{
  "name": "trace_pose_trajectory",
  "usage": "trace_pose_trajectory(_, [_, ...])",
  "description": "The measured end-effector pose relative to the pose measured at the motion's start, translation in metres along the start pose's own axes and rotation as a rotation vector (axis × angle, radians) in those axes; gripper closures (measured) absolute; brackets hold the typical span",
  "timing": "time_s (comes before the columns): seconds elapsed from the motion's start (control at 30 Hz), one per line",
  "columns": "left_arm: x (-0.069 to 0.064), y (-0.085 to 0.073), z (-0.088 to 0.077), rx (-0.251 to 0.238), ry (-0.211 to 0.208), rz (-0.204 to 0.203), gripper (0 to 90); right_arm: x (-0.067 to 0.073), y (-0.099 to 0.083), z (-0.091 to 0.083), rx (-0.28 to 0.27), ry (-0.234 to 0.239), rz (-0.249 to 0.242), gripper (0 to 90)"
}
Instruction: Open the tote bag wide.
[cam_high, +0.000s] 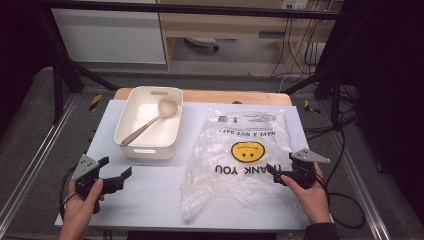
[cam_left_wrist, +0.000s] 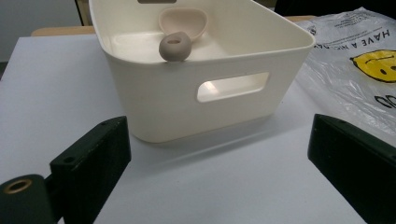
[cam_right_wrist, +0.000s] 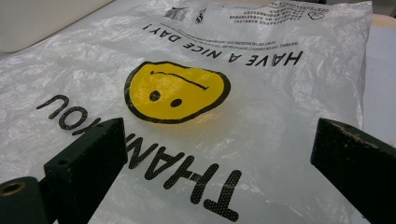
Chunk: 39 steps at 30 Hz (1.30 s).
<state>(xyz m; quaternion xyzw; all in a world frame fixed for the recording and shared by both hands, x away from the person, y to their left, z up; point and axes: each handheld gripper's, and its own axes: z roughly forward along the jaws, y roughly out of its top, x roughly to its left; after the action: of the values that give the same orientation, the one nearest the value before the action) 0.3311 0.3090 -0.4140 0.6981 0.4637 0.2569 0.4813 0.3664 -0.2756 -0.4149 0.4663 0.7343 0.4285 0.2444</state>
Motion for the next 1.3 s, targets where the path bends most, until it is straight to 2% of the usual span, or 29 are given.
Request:
trace_pose_trajectory(0.27, [-0.002, 0.001, 0.001, 0.008, -0.011, 0.006, 5.5, 0.002, 0.009, 0.001, -0.003, 0.001, -0.013, 5.5])
trace_pose_trajectory(0.33, [-0.003, 0.000, 0.001, 0.008, -0.011, 0.009, 5.5, -0.001, 0.013, 0.001, -0.008, -0.013, -0.017, 6.1])
trace_pose_trajectory(0.37, [-0.003, 0.001, 0.001, 0.009, -0.012, 0.010, 5.5, -0.004, 0.018, 0.000, -0.015, -0.023, 0.002, 7.8])
trace_pose_trajectory(0.67, [-0.004, 0.000, 0.001, 0.014, -0.013, 0.012, 5.5, -0.014, 0.042, 0.006, 0.008, -0.029, -0.007, 13.6])
trace_pose_trajectory(0.87, [-0.004, 0.000, 0.001, 0.016, -0.017, 0.011, 5.5, -0.031, 0.051, 0.017, 0.030, -0.067, -0.004, 17.1])
trace_pose_trajectory(0.9, [-0.004, 0.000, 0.001, 0.018, -0.016, 0.011, 5.5, -0.038, 0.053, 0.023, 0.042, -0.077, 0.000, 18.3])
trace_pose_trajectory(1.0, [-0.004, 0.000, 0.001, 0.017, -0.014, 0.013, 5.5, -0.045, 0.055, 0.030, 0.054, -0.085, 0.015, 19.5])
trace_pose_trajectory(1.07, [-0.004, 0.000, 0.001, 0.020, -0.013, 0.016, 5.5, -0.056, 0.055, 0.041, 0.066, -0.102, 0.024, 21.2])
trace_pose_trajectory(1.3, [-0.004, 0.000, 0.002, 0.025, -0.014, 0.017, 5.5, -0.078, 0.055, 0.067, 0.093, -0.106, 0.092, 24.0])
